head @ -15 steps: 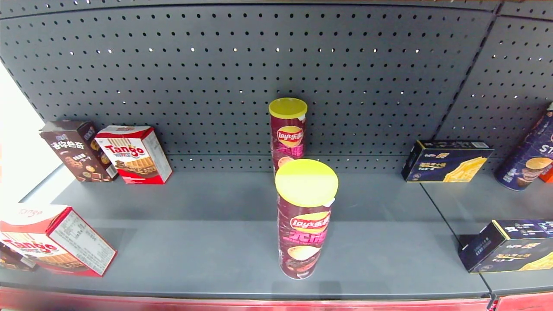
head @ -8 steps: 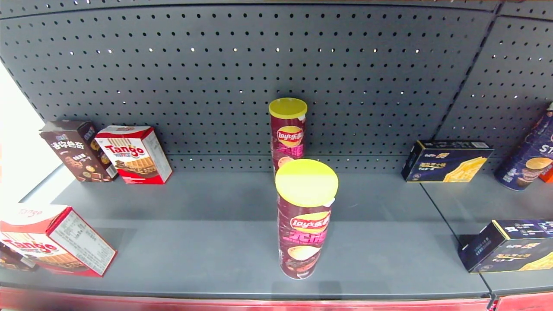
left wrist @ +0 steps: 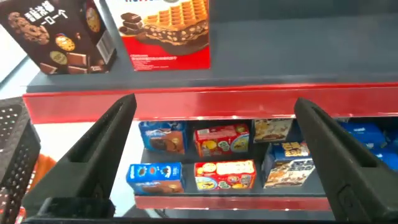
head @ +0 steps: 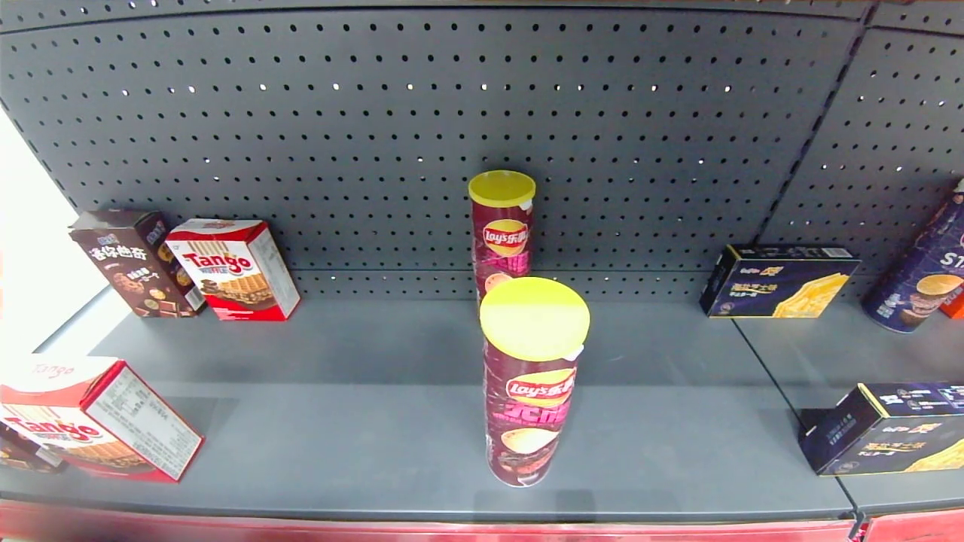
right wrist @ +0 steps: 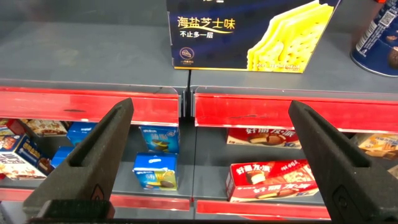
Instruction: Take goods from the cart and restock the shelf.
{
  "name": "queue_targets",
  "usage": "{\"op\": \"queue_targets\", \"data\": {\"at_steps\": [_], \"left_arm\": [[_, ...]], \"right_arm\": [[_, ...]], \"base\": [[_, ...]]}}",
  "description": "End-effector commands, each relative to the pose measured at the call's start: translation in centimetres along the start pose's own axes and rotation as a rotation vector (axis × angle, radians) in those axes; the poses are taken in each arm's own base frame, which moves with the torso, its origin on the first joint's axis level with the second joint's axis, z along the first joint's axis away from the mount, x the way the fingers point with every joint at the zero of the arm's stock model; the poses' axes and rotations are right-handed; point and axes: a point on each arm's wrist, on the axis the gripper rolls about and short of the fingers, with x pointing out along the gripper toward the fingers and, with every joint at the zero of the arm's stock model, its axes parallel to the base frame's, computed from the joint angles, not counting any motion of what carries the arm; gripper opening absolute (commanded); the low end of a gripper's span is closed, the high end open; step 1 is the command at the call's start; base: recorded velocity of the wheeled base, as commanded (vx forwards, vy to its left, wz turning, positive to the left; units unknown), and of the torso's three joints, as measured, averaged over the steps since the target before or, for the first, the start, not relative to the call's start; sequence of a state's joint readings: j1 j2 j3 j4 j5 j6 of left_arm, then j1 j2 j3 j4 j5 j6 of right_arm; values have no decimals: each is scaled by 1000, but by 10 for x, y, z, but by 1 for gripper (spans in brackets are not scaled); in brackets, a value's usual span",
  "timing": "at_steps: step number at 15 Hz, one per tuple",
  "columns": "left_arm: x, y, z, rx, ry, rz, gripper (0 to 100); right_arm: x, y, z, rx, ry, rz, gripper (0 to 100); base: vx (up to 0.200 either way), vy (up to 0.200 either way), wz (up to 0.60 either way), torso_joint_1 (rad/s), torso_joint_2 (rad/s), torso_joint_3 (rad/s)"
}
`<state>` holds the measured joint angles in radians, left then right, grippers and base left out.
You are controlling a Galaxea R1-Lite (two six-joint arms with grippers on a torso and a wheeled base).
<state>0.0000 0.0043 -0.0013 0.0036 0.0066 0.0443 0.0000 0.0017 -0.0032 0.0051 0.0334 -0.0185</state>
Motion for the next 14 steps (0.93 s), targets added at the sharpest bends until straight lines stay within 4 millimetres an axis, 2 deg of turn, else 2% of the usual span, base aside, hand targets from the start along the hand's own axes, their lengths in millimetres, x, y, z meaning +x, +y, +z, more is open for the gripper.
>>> {"op": "queue_targets", "data": {"at_steps": [1, 2, 3, 5, 7, 8, 9, 12, 14], "left_arm": [[0, 0, 0, -3, 3, -22, 100], [0, -1, 0, -4, 6, -34, 100], [0, -1, 0, -1, 4, -37, 100], [0, -1, 0, 0, 4, -37, 100], [0, -1, 0, 0, 4, -37, 100], [0, -1, 0, -1, 4, -37, 100], [0, -1, 0, -1, 3, -37, 100], [0, -1, 0, -3, 6, -38, 100], [0, -1, 0, -3, 6, -39, 100]], "right_arm": [[0, 0, 1, -8, -7, -3, 100], [-6, -1, 52, -24, -95, -25, 100], [9, -1, 69, -28, 18, 36, 100], [18, 1, 94, -32, 22, 175, 100], [43, 2, 122, -26, 51, 262, 100], [66, 3, 136, -19, 92, 335, 100], [85, 6, 142, -35, 118, 389, 100], [125, 22, 149, -99, 127, 516, 100], [153, 43, 149, -110, 171, 614, 100]], "base": [[0, 0, 0, 0, 0, 0], [0, 0, 0, 0, 0, 0], [0, 0, 0, 0, 0, 0], [0, 0, 0, 0, 0, 0], [0, 0, 0, 0, 0, 0], [0, 0, 0, 0, 0, 0], [0, 0, 0, 0, 0, 0], [0, 0, 0, 0, 0, 0], [0, 0, 0, 0, 0, 0]]}}
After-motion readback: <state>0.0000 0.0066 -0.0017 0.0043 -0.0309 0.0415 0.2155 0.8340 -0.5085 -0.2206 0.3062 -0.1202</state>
